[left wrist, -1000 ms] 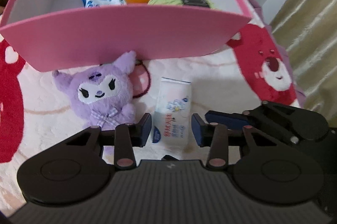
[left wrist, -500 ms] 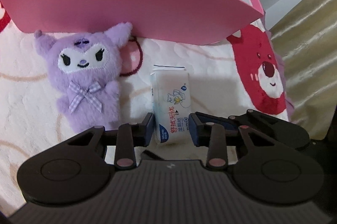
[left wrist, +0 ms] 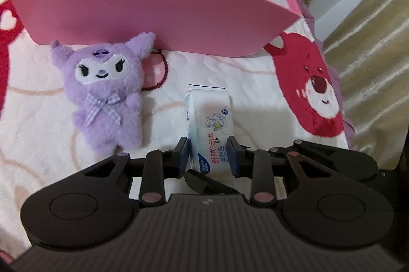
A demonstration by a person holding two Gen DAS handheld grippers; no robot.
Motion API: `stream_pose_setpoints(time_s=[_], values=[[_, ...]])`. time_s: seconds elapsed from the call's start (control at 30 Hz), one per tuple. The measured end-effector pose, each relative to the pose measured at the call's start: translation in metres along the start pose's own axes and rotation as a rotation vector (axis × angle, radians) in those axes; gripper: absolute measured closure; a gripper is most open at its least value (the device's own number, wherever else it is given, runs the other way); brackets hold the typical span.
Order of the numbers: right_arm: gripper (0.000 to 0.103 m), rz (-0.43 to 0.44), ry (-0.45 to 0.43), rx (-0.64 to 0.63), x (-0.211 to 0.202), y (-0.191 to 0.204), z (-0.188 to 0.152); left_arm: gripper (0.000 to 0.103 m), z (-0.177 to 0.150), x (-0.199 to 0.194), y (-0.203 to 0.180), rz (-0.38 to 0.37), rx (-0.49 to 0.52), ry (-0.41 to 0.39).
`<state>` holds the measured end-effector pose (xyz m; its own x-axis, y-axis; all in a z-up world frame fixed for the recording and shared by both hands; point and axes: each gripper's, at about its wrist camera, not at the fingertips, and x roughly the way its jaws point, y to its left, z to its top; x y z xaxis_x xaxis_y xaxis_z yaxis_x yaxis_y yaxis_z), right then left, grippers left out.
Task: Organize objects
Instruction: 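Lift the tissue pack with the left tool and carry it over the box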
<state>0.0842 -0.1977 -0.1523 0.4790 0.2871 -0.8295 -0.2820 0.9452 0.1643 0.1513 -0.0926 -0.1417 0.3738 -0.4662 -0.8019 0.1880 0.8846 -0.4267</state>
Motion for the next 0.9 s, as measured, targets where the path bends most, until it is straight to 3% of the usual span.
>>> stream_pose_setpoints(time_s=[0.17, 0.43, 0.67, 0.9], values=[[0.053, 0.019, -0.055, -0.025, -0.030, 0.018, -0.002, 0.073, -0.007, -0.040, -0.013, 0.024, 0.061, -0.035], [0.053, 0.025, -0.139, -0.088, -0.075, 0.045, 0.022, 0.073, 0.004, -0.102, -0.030, 0.039, 0.121, -0.113], [0.053, 0.036, -0.209, -0.167, -0.110, 0.068, 0.062, 0.073, 0.033, -0.158, -0.036, 0.065, 0.130, -0.175], [0.053, 0.032, -0.261, -0.204, -0.120, 0.078, 0.123, 0.073, 0.078, -0.189, -0.036, 0.082, 0.144, -0.272]])
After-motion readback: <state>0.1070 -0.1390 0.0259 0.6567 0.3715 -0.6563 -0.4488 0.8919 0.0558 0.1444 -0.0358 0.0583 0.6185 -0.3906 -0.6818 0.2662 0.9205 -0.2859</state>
